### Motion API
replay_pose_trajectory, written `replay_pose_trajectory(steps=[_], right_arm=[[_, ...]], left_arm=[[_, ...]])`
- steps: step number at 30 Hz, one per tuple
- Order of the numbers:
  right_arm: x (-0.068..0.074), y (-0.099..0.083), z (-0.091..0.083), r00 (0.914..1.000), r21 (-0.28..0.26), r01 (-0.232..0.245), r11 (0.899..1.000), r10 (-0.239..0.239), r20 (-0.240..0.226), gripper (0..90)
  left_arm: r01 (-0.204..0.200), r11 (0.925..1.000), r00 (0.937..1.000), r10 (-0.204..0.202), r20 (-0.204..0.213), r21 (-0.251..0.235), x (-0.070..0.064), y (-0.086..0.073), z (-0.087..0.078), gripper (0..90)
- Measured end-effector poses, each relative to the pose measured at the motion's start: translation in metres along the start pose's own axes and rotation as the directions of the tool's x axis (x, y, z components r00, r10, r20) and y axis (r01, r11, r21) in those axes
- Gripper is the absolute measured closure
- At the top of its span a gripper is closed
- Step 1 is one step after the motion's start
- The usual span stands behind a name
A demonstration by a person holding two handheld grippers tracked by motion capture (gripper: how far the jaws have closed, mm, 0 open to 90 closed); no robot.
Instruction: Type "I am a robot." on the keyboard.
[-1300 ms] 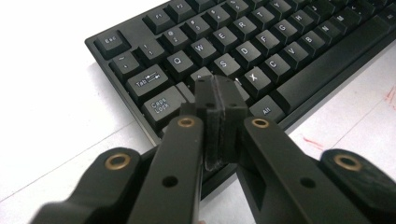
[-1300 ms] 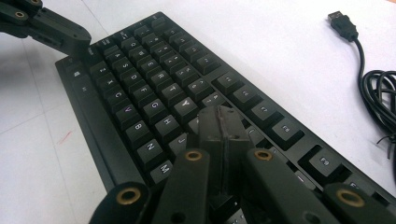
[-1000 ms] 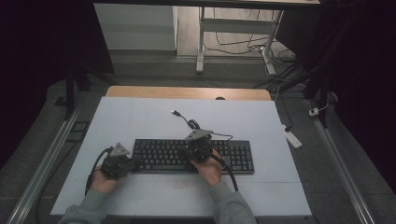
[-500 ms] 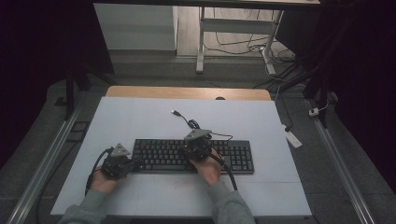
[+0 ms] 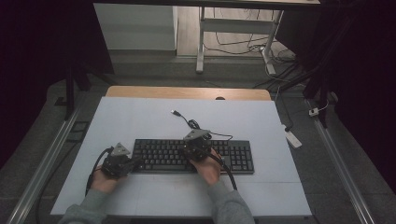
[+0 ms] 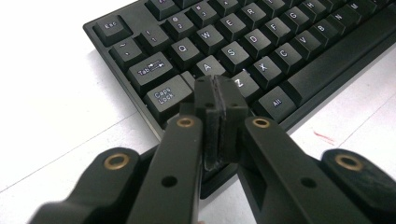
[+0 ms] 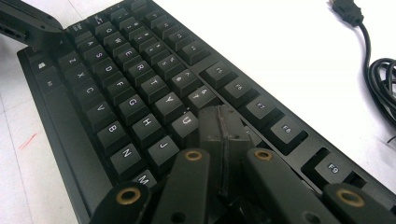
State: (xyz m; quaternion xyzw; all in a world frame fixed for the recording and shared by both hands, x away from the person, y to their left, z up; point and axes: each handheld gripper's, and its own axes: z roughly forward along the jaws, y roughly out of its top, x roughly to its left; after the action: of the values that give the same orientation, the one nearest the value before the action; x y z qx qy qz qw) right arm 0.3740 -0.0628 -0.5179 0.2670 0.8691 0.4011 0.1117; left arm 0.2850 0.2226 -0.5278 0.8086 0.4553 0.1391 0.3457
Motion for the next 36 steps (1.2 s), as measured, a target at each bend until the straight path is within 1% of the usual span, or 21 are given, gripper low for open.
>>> replay_pose_trajectory(steps=[3, 4, 7, 9, 11, 13, 16, 17, 19, 24, 27, 28, 29, 30, 31, 32, 35, 36], right_arm=[[0.001, 0.0, 0.0, 1.0, 0.003, 0.006, 1.0, -0.006, 0.001, 89.4], [0.001, 0.0, 0.0, 1.0, 0.002, 0.005, 1.0, -0.005, -0.001, 89.4], [0.001, 0.001, 0.001, 0.9999, 0.009, 0.011, 1.0, -0.011, 0.003, 89.5], [0.001, 0.0, 0.003, 0.9999, 0.028, 0.012, 1.0, -0.012, 0.008, 89.6], [0.001, 0.0, 0.003, 1.0, 0.025, 0.006, 1.0, -0.007, 0.005, 89.6], [0.002, 0.001, 0.003, 0.9999, 0.025, 0.011, 1.0, -0.012, 0.01, 89.6], [0.002, 0.002, 0.0, 0.9998, 0.007, 0.018, 1.0, -0.018, 0.006, 89.6], [0.002, 0.002, -0.002, 0.9998, -0.001, 0.019, 1.0, -0.019, 0.008, 89.6], [0.002, 0.003, -0.006, 0.9999, -0.025, 0.011, 1.0, -0.011, 0.0, 89.6], [0.0, 0.002, -0.014, 0.9999, -0.039, 0.013, 0.999, -0.013, -0.006, 89.5], [0.001, -0.002, -0.02, 0.9997, -0.049, 0.014, 0.999, -0.015, -0.019, 89.3], [0.0, -0.003, -0.022, 0.9996, -0.051, 0.017, 0.999, -0.018, -0.02, 87.1], [0.0, -0.004, -0.024, 0.9996, -0.056, 0.014, 0.998, -0.015, -0.026, 84.8], [-0.001, -0.006, -0.028, 0.9996, -0.055, 0.012, 0.998, -0.014, -0.026, 82.0], [-0.002, -0.008, -0.032, 0.9996, -0.059, 0.005, 0.998, -0.007, -0.027, 79.6], [-0.003, -0.01, -0.035, 0.9996, -0.061, 0.005, 0.998, -0.007, -0.027, 77.5], [-0.007, -0.017, -0.048, 0.9999, -0.064, -0.002, 0.998, 0.001, -0.017, 69.7], [-0.009, -0.02, -0.053, 0.9999, -0.073, -0.005, 0.997, 0.004, -0.017, 67.8]], left_arm=[[-0.003, 0.9999, 1.0, 0.003, -0.002, 0.01, -0.001, 0.0, 0.001, 88.7], [-0.01, 0.9999, 0.9999, 0.01, -0.006, 0.013, -0.001, 0.0, 0.002, 88.8], [-0.01, 0.9999, 0.9999, 0.01, -0.004, 0.012, -0.001, 0.0, 0.002, 88.9], [-0.01, 0.9999, 0.9999, 0.01, -0.002, 0.012, -0.001, 0.0, 0.002, 88.9], [-0.01, 0.9999, 0.9999, 0.01, -0.003, 0.012, -0.001, 0.0, 0.002, 88.9], [-0.009, 0.9999, 0.9999, 0.009, -0.005, 0.012, -0.001, 0.0, 0.002, 88.9], [-0.011, 0.9999, 0.9999, 0.011, -0.005, 0.005, -0.001, 0.0, 0.001, 88.9], [-0.01, 0.9998, 0.9999, 0.01, -0.008, -0.016, -0.001, 0.001, -0.002, 88.8], [-0.009, 0.9994, 0.9999, 0.009, -0.01, -0.034, -0.002, 0.002, -0.004, 88.8], [-0.007, 0.9988, 1.0, 0.007, -0.007, -0.048, -0.002, 0.003, -0.007, 88.7], [0.002, 0.9981, 1.0, -0.003, -0.007, -0.061, -0.001, 0.003, -0.009, 88.6], [0.012, 0.997, 0.9999, -0.012, -0.005, -0.076, 0.001, 0.002, -0.011, 88.5], [0.012, 0.997, 0.9999, -0.012, -0.005, -0.076, 0.001, 0.002, -0.011, 88.1], [0.023, 0.9952, 0.9997, -0.023, 0.001, -0.095, 0.002, 0.002, -0.013, 87.5], [0.023, 0.9952, 0.9997, -0.023, 0.001, -0.095, 0.002, 0.002, -0.013, 86.5], [0.028, 0.9935, 0.9996, -0.028, 0.004, -0.111, 0.003, 0.002, -0.014, 85.5], [0.037, 0.9907, 0.9992, -0.036, 0.015, -0.131, 0.004, 0.002, -0.017, 79.4], [0.041, 0.9896, 0.999, -0.038, 0.023, -0.138, 0.004, 0.002, -0.017, 77.1]])
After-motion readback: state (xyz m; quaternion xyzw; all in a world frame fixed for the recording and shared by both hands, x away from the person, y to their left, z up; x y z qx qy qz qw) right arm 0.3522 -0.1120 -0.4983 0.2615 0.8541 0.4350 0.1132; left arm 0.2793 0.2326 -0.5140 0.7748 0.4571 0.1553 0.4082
